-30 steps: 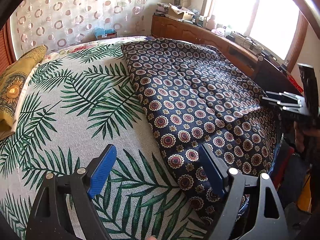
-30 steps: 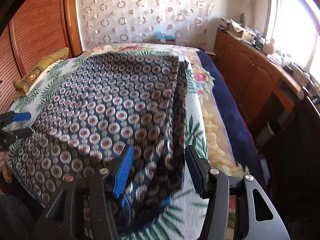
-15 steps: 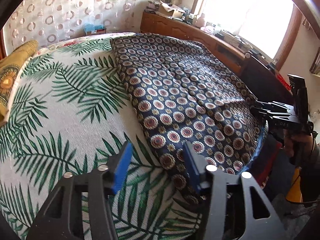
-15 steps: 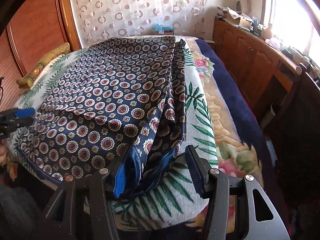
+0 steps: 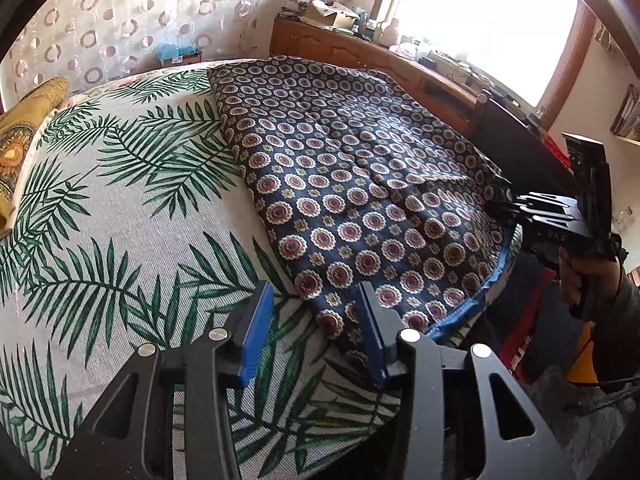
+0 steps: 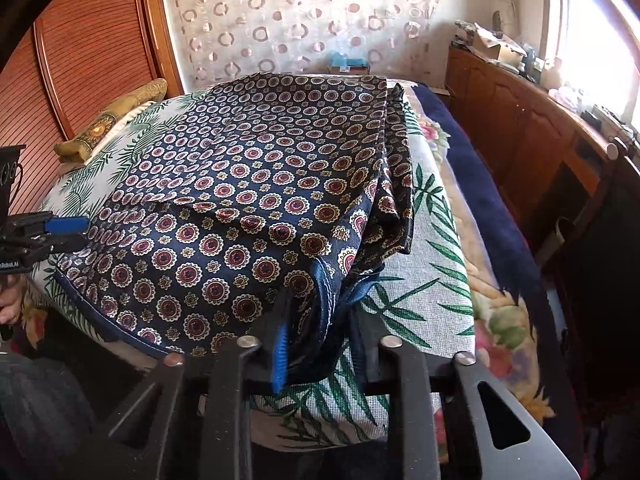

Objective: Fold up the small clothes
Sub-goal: 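Grasp the folded navy shirt bundle with both grippers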

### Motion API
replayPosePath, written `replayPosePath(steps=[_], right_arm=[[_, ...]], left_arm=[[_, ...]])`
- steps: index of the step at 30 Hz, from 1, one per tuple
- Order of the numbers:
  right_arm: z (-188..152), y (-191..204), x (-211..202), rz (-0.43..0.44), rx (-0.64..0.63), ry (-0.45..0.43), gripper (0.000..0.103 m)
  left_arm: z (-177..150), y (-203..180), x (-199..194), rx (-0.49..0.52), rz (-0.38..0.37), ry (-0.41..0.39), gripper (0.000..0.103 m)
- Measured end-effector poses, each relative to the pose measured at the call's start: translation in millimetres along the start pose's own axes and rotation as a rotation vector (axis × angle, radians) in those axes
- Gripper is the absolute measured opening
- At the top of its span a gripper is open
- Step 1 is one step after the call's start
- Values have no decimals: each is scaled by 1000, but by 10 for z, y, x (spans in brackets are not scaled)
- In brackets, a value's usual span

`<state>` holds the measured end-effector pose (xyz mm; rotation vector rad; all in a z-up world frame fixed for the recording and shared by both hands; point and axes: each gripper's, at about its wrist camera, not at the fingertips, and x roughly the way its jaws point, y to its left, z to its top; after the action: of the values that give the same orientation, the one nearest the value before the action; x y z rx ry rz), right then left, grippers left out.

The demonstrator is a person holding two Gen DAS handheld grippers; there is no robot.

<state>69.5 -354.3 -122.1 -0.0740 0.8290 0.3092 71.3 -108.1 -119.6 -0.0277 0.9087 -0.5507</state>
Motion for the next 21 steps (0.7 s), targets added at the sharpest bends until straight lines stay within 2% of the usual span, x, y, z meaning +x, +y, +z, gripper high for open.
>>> replayPosePath(steps=[3,4,7,11,14,21], right_arm=[[-9,-17,0,24,13,-3,8],[-17,-31,-5,38,21,-6,7],[-34,-103,-27,74,55,-31,5],[9,-174,-165,113,86,-106,4],[111,-233,-295,144,105,-169,4],[561,-368,-331,176,118,-298,3]], left_arm=[[-19,-26,1,2,-38,15,24],[-26,-36,7,6,-42,15,14],[-21,-72,8,29,-50,5,3],[104,-93,-183,43,-64,-72,2],[273,-115,-303,46,-40,-139,2],[910,-34,-352,56,12,-269,2]])
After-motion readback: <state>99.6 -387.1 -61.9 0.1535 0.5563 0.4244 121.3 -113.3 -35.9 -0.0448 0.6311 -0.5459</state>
